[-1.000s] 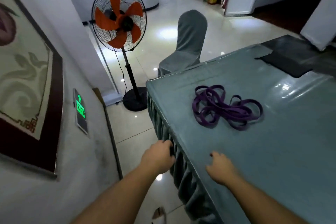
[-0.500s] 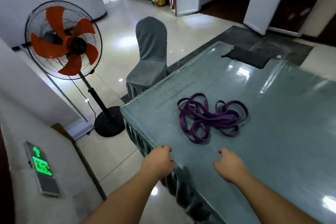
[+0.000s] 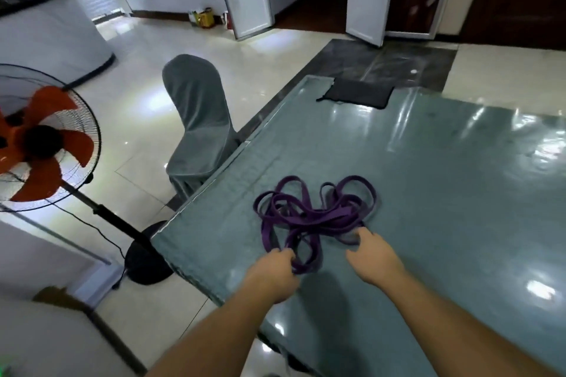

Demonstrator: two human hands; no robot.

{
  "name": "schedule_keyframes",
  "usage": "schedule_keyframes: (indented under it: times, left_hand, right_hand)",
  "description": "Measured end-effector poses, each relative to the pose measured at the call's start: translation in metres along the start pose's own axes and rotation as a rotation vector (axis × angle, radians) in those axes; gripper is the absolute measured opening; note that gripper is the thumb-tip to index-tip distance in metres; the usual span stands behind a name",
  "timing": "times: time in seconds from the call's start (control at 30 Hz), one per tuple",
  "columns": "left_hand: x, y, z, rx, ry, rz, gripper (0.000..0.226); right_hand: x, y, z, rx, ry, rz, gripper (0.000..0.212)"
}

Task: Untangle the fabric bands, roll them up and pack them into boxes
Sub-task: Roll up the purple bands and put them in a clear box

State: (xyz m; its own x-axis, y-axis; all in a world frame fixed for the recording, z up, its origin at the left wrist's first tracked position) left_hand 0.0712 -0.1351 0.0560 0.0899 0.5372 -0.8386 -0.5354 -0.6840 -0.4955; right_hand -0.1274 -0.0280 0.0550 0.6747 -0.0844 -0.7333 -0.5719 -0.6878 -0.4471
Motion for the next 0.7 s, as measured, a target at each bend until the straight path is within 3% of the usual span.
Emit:
schedule_keyframes:
  times: [0.3, 0.57, 0.7]
  left_hand:
    - [-0.012, 0.076, 0.048, 0.162, 0.151, -0.019, 0.037]
    - [-0.019, 0.160, 0.063, 0.335, 0.307, 0.091, 0.062]
    - [-0.003, 0.193, 0.059, 0.388, 0.403, 0.046, 0.066]
  right_hand:
    - [0.016, 0.005, 0.072, 0.228, 0.054, -0.036, 0.060]
    - [0.040, 0.005, 0.097, 0.427, 0.153, -0.009, 0.056]
    - [0.050, 0.005, 0.091, 0.494, 0.187, -0.003, 0.055]
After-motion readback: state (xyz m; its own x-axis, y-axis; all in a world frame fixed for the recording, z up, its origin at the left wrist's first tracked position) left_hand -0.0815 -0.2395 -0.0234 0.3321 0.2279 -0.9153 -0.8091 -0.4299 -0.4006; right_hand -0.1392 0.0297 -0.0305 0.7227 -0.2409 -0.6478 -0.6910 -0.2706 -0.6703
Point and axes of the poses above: each hand's wrist, its own y-axis towards the middle knuckle, its own x-axis out of the palm, z = x × y, the point moved 6 cm from there along y, towards the middle knuckle, and after that the axes turned 3 degrees about z, right-handed, at the moved point
